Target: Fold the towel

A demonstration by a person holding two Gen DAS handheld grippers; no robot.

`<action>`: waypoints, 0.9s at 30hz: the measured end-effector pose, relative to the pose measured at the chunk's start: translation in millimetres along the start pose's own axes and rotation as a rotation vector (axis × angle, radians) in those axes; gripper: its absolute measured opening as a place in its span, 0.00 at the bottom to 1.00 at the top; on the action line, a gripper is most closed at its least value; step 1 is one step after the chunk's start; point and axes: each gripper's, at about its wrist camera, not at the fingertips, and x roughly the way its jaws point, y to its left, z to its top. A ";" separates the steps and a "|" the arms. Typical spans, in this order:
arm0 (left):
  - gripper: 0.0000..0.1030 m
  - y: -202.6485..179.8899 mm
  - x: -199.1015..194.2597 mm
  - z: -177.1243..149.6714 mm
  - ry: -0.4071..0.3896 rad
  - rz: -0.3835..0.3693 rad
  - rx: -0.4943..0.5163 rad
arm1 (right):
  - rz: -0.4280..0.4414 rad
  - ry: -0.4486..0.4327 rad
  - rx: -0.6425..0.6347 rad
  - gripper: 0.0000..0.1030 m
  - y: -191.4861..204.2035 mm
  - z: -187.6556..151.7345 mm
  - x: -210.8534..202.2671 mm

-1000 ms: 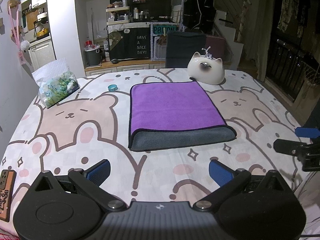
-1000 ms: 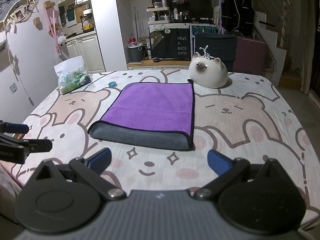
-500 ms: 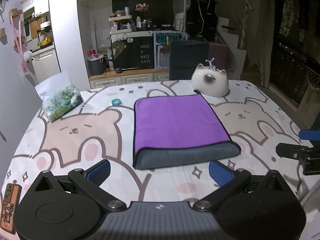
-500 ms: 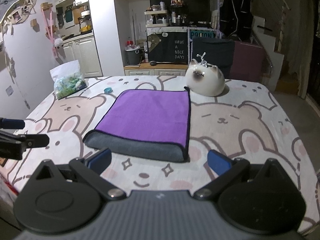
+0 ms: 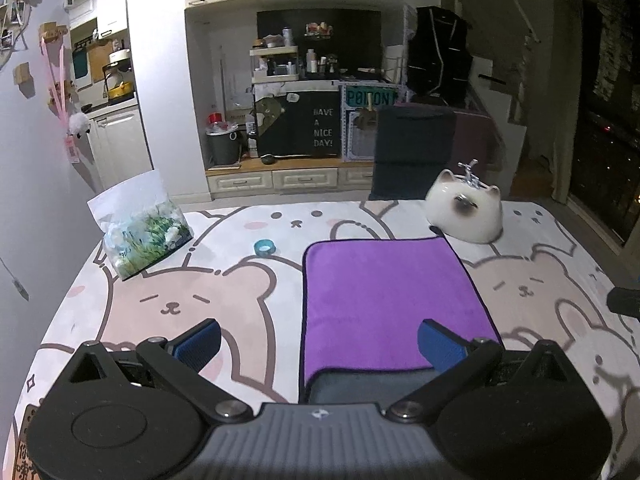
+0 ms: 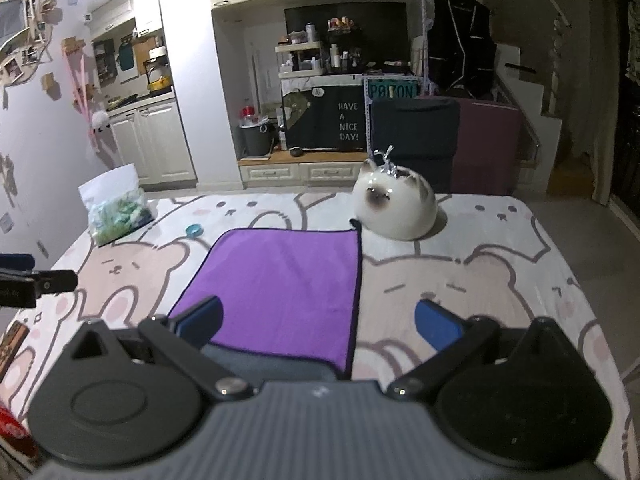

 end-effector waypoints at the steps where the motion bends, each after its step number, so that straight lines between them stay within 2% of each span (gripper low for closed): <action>1: 1.00 1.3 5.3 2.5 0.002 -0.003 -0.002 | 0.000 -0.003 -0.001 1.00 -0.8 1.0 2.8; 6: 1.00 10.8 37.3 5.6 0.039 -0.059 -0.029 | 0.023 -0.006 0.003 1.00 -10.1 4.6 30.2; 11: 1.00 23.6 68.7 -1.2 0.026 -0.101 -0.043 | 0.066 0.044 0.008 1.00 -23.2 0.2 65.9; 16: 1.00 37.8 109.5 -11.5 0.137 -0.153 -0.060 | 0.129 0.086 0.041 1.00 -34.3 -13.6 94.6; 18: 1.00 41.0 120.4 -16.9 0.158 -0.164 -0.035 | 0.150 0.079 0.042 1.00 -37.2 -18.3 104.5; 21: 1.00 44.8 133.9 -25.2 0.154 -0.183 -0.010 | 0.130 0.079 0.045 1.00 -41.2 -24.0 118.7; 25: 1.00 50.9 153.0 -34.3 0.197 -0.218 0.000 | 0.210 0.160 0.017 1.00 -52.5 -30.6 140.3; 27: 1.00 54.5 160.7 -38.6 0.224 -0.233 0.005 | 0.220 0.214 0.000 0.99 -55.6 -33.3 151.5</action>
